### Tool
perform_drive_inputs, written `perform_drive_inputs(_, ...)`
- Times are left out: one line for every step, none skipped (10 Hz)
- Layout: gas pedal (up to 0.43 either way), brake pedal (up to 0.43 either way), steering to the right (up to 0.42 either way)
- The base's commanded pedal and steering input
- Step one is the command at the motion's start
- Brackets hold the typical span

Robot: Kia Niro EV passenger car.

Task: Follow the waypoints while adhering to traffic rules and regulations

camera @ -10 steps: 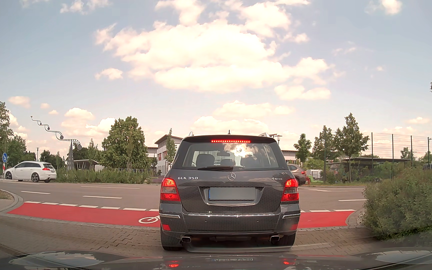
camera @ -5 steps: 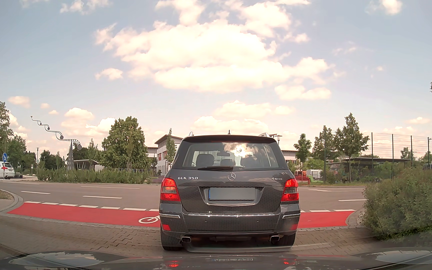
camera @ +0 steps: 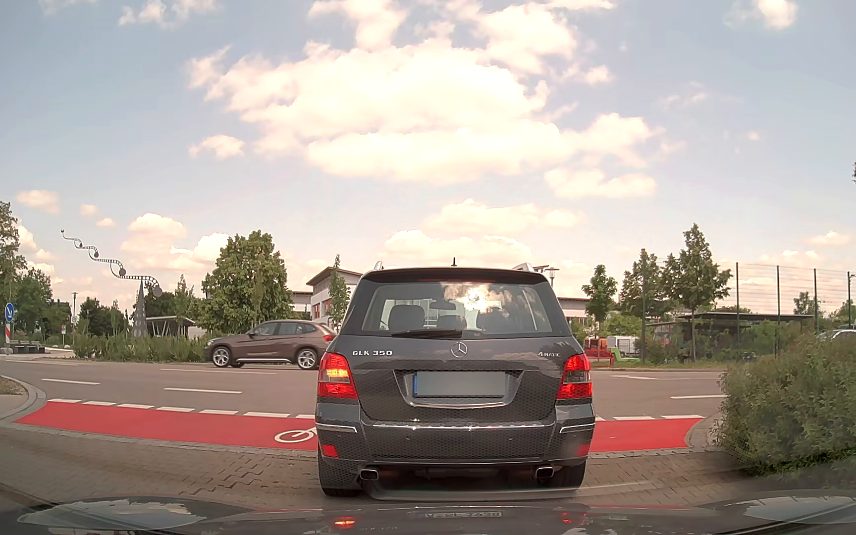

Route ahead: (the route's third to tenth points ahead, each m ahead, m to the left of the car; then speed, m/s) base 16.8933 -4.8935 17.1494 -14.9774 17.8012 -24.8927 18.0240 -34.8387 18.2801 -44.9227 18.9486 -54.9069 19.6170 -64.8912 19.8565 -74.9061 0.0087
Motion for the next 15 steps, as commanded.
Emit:
perform_drive_inputs(0.0,0.226,-0.009)
perform_drive_inputs(0.0,0.226,-0.009)
perform_drive_inputs(0.0,0.22,-0.009)
perform_drive_inputs(0.0,0.22,-0.009)
perform_drive_inputs(0.0,0.226,-0.009)
perform_drive_inputs(0.0,0.22,-0.009)
perform_drive_inputs(0.0,0.213,-0.009)
perform_drive_inputs(0.0,0.201,-0.009)
perform_drive_inputs(0.0,0.183,-0.009)
perform_drive_inputs(0.0,0.165,-0.009)
perform_drive_inputs(0.0,0.165,-0.009)
perform_drive_inputs(0.0,0.171,-0.009)
perform_drive_inputs(0.0,0.171,-0.009)
perform_drive_inputs(0.0,0.134,-0.009)
perform_drive_inputs(0.0,0.018,-0.009)
